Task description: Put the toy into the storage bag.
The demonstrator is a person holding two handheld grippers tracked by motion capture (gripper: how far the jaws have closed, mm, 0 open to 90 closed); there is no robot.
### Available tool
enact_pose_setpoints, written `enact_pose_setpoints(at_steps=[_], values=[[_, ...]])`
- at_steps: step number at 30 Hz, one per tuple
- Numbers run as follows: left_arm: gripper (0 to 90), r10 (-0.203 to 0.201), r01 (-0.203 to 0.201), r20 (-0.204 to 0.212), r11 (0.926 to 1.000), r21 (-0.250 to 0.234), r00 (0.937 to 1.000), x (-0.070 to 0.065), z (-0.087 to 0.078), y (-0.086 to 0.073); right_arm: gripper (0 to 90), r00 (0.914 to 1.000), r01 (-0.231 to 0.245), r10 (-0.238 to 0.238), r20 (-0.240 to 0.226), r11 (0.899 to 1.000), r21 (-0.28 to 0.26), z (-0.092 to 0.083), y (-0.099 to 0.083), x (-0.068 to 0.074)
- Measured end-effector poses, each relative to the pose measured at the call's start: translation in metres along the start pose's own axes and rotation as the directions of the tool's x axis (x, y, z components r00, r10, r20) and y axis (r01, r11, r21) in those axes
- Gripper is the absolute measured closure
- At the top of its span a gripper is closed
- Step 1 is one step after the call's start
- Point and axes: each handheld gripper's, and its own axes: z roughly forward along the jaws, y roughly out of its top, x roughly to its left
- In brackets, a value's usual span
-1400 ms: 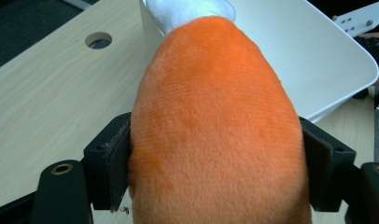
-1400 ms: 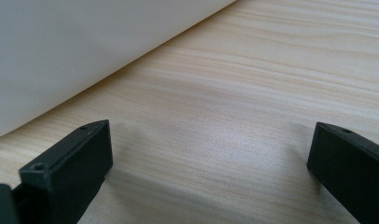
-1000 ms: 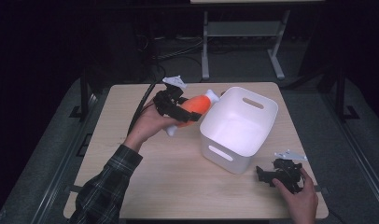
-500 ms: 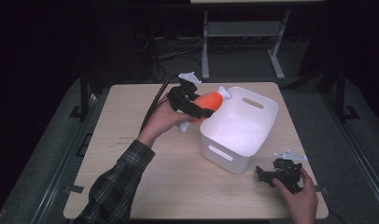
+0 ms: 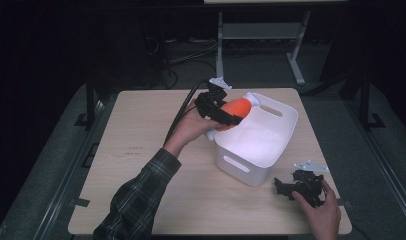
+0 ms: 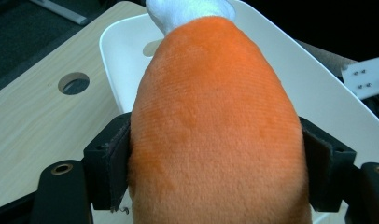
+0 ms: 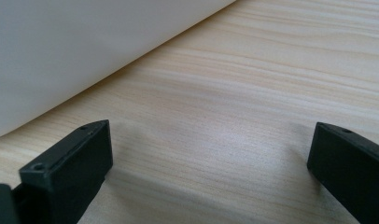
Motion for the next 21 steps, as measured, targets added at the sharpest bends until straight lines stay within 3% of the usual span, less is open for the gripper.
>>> enact_pose_setpoints(at_steps=[21], values=[[22.7, -0.018, 0.018, -0.011, 0.9998, 0.007, 0.9998, -0.011, 0.036, 0.008, 0.0, 1.0000, 0.000, 0.000, 0.000, 1.000, 0.000, 0.000, 0.000, 0.000]])
